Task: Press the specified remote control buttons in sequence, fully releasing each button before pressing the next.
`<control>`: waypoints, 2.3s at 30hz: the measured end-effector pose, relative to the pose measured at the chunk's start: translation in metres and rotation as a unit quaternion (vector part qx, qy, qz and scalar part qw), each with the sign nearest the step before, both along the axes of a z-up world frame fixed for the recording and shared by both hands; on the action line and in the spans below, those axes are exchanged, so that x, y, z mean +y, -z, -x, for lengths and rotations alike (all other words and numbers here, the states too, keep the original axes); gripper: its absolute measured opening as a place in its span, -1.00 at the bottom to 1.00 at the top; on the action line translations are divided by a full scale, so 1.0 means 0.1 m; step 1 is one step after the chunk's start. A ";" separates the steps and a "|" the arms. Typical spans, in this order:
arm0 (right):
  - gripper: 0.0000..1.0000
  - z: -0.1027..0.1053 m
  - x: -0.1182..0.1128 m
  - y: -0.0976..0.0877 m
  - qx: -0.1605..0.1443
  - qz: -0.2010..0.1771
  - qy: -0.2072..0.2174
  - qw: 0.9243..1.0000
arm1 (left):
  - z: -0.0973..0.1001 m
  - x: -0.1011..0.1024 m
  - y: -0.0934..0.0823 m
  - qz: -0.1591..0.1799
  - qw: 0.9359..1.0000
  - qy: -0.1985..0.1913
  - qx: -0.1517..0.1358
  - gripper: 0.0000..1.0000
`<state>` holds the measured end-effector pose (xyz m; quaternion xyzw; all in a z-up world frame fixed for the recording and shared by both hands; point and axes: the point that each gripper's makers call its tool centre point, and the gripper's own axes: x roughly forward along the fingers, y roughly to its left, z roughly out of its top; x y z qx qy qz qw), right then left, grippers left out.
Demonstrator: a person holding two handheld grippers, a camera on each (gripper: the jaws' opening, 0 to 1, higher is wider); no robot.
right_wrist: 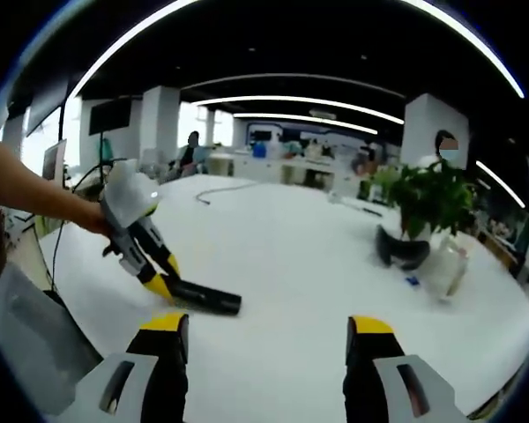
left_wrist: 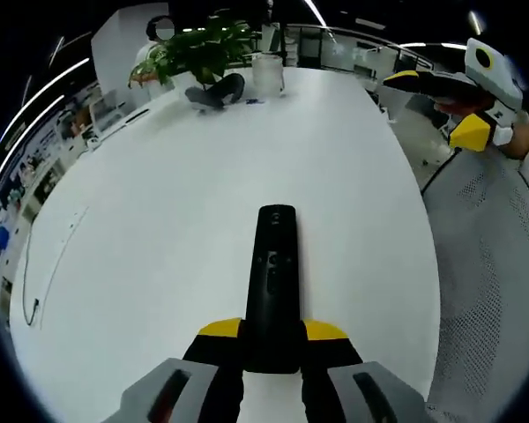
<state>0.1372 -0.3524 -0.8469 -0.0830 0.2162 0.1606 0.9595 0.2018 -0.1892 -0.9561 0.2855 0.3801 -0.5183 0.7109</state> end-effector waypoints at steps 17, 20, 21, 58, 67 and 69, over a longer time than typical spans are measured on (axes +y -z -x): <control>0.13 0.03 0.05 -0.02 0.002 -0.017 -0.012 1.000 | 0.47 -0.05 -0.07 -0.001 1.000 0.010 -0.005 -0.56; 0.05 0.04 0.05 -0.02 0.003 -0.022 -0.013 1.000 | 0.58 -0.09 -0.08 0.003 1.000 0.014 -0.005 -0.56; 0.00 0.04 0.06 -0.02 0.005 -0.024 -0.013 1.000 | 0.60 -0.09 -0.08 0.003 1.000 0.016 -0.005 -0.56; -1.00 0.43 0.43 0.54 0.275 -0.112 -0.093 0.950 | 1.38 -0.30 0.14 0.028 0.999 -0.007 0.019 -0.55; -1.00 0.26 0.56 0.79 0.363 -0.117 -0.047 0.923 | 1.35 -0.33 0.17 0.057 0.998 -0.027 0.011 -0.54; -1.00 0.31 0.59 0.85 0.404 -0.146 -0.040 0.902 | 1.35 -0.34 0.18 0.052 0.999 -0.002 -0.018 -0.54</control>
